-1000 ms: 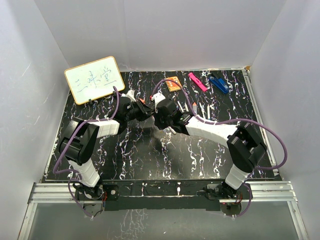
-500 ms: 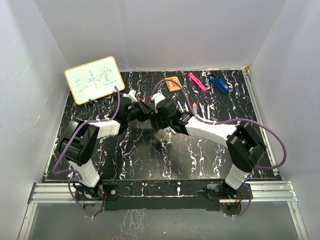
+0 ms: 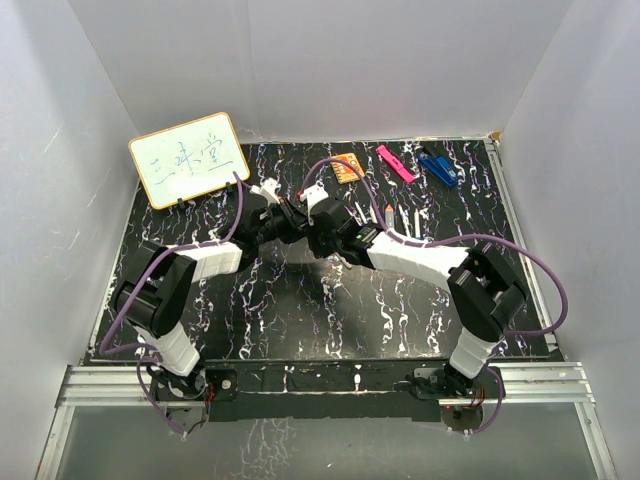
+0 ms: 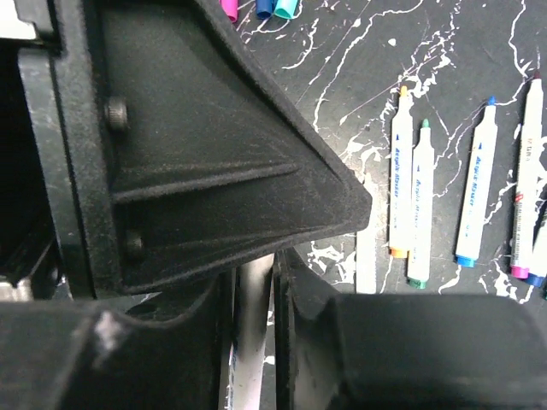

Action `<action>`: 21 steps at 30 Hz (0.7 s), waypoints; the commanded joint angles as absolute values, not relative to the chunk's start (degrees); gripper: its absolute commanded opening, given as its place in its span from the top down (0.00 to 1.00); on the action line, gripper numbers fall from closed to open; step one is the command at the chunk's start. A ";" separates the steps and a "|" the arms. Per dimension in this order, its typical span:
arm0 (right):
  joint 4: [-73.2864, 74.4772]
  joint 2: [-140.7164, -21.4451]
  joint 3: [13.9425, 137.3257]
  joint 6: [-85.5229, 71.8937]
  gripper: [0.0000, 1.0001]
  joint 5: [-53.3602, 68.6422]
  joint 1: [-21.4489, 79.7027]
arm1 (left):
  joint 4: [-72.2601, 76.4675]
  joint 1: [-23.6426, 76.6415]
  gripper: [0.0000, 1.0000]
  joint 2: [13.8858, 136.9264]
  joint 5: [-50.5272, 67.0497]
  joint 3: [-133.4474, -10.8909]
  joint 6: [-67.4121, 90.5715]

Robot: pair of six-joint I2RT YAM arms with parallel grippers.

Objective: Open the pen caps

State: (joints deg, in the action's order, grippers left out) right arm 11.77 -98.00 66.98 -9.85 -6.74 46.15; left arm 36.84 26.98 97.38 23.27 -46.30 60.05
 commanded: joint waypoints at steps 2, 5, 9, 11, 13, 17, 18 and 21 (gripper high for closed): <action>9.38 -96.53 69.49 -9.47 0.93 -8.54 46.41 | 35.47 27.86 1.00 93.87 22.52 -47.48 58.62; 9.87 -96.11 69.30 -9.45 1.00 -8.82 46.41 | 34.03 27.95 1.00 94.12 20.99 -47.54 57.83; 11.49 -95.22 67.92 -9.94 1.00 -8.63 46.40 | 30.30 27.67 1.00 94.26 17.31 -49.04 56.39; 12.02 -93.58 66.00 -10.46 1.00 -8.51 46.40 | 28.06 26.68 1.00 94.67 15.68 -51.35 54.90; 12.54 -91.60 63.29 -11.12 1.00 -8.57 46.41 | 26.55 25.01 1.00 95.51 14.77 -54.54 54.13; 14.15 -85.96 56.74 -12.30 1.00 -10.18 46.41 | 25.33 21.37 1.00 97.43 14.10 -58.66 53.00; 14.35 -84.22 55.25 -12.67 1.00 -10.65 46.41 | 25.22 20.71 1.00 97.98 14.35 -59.43 52.80; 14.36 -80.10 51.69 -13.30 1.00 -11.79 46.36 | 25.04 19.10 1.00 99.09 14.56 -60.49 52.65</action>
